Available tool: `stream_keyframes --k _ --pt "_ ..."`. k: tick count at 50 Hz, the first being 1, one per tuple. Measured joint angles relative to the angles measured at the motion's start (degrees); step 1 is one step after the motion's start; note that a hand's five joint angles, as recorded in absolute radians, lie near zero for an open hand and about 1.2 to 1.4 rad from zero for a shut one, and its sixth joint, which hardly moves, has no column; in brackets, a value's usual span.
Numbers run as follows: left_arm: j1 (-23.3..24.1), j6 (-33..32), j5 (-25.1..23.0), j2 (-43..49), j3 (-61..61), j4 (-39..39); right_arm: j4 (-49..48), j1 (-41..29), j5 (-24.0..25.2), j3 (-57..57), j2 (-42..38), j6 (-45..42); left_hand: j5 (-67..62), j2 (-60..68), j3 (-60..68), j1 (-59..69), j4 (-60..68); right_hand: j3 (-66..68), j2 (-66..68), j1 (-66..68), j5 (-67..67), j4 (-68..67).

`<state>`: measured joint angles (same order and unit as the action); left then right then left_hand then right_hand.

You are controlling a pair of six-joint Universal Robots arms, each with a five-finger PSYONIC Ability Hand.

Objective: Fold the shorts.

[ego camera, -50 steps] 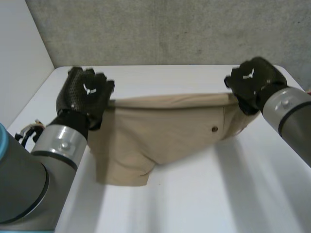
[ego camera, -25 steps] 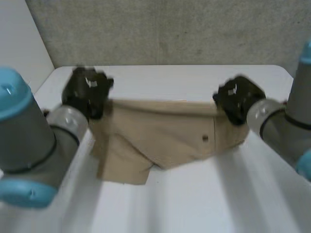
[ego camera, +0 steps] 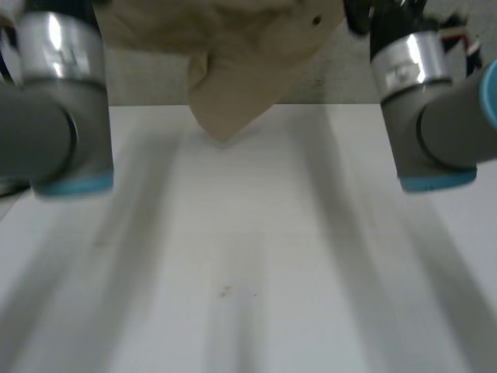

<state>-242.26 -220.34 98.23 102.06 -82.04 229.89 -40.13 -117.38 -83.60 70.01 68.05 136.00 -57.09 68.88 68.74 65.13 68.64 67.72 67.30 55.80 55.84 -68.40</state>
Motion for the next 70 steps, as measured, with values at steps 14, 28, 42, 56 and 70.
stream_keyframes --k 14,28,42,56,70 --pt "1.9 4.1 -0.6 6.9 -27.0 -1.8 19.4 1.2 0.1 16.0 -6.9 2.9 0.0 0.0 0.0 0.0 0.0 0.2 0.0 0.0 0.3 0.0" --pt "4.0 5.5 -0.3 9.4 -28.0 -26.6 29.8 2.0 -0.2 24.1 -4.0 3.0 0.0 0.0 0.0 0.0 0.0 0.2 0.0 0.0 0.3 0.0" --pt "4.5 5.8 -0.2 -6.3 -30.6 -48.7 54.9 3.3 0.9 26.8 3.4 -0.5 0.0 0.0 0.0 0.0 0.0 0.2 0.0 0.0 0.3 0.0" --pt "9.1 12.1 -2.4 -4.9 -27.6 -56.0 62.2 7.3 1.0 30.7 4.6 -8.7 43.9 -45.0 -44.5 -43.5 -45.2 0.2 0.0 0.0 0.3 0.0" --pt "3.0 10.7 -6.9 10.5 -5.6 -39.1 54.2 6.9 0.9 32.3 2.9 -7.9 50.1 -51.6 -52.0 -48.5 -51.9 0.2 0.0 0.0 0.3 0.0"
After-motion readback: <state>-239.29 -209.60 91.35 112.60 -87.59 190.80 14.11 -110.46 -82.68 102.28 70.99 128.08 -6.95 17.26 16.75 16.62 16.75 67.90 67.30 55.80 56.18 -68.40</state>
